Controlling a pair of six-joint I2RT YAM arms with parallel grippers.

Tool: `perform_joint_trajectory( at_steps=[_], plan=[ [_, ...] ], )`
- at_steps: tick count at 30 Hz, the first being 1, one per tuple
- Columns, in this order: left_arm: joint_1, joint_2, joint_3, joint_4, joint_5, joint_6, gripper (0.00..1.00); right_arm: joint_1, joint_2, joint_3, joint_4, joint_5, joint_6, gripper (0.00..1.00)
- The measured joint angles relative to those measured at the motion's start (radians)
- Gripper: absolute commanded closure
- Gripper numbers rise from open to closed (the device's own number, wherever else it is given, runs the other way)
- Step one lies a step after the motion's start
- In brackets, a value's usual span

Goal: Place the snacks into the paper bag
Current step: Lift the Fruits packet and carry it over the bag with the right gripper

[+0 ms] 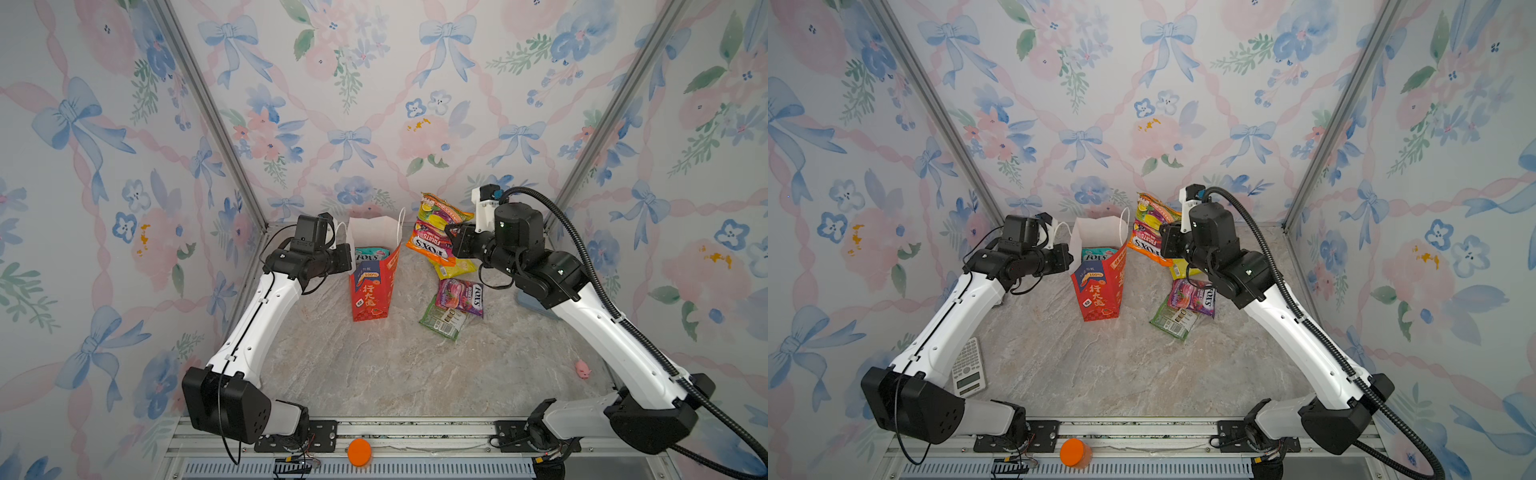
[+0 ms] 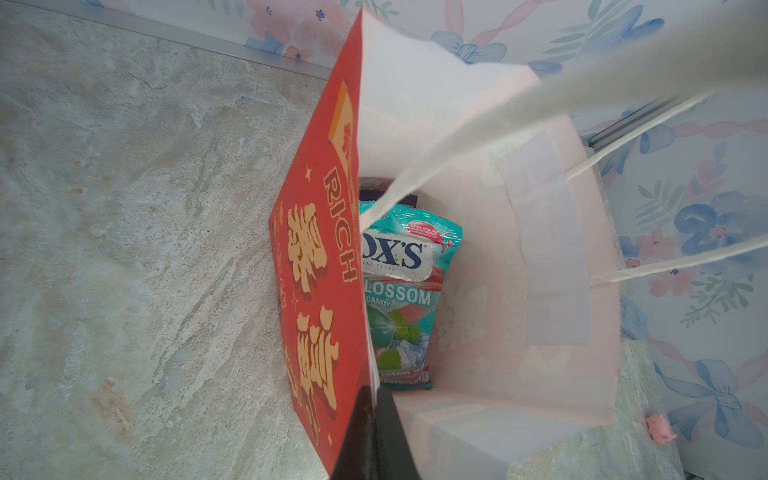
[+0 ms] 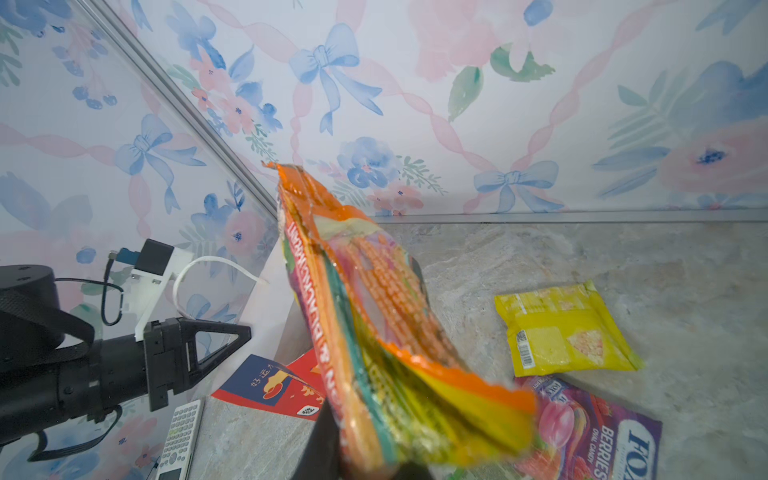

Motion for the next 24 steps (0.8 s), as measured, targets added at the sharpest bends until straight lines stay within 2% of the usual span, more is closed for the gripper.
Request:
perform_joint_trajectory(
  at_steps=[8,24],
  plan=[
    [0.0,0.0,0.0,0.0,0.0,0.0,1.0,0.061,0.179,0.229,0.0,-0.005,-0.08,1.0],
    [0.0,0.0,0.0,0.0,0.011,0.0,1.0,0.073,0.59,0.719,-0.121,-0.065,-0.154,1.0]
  ],
)
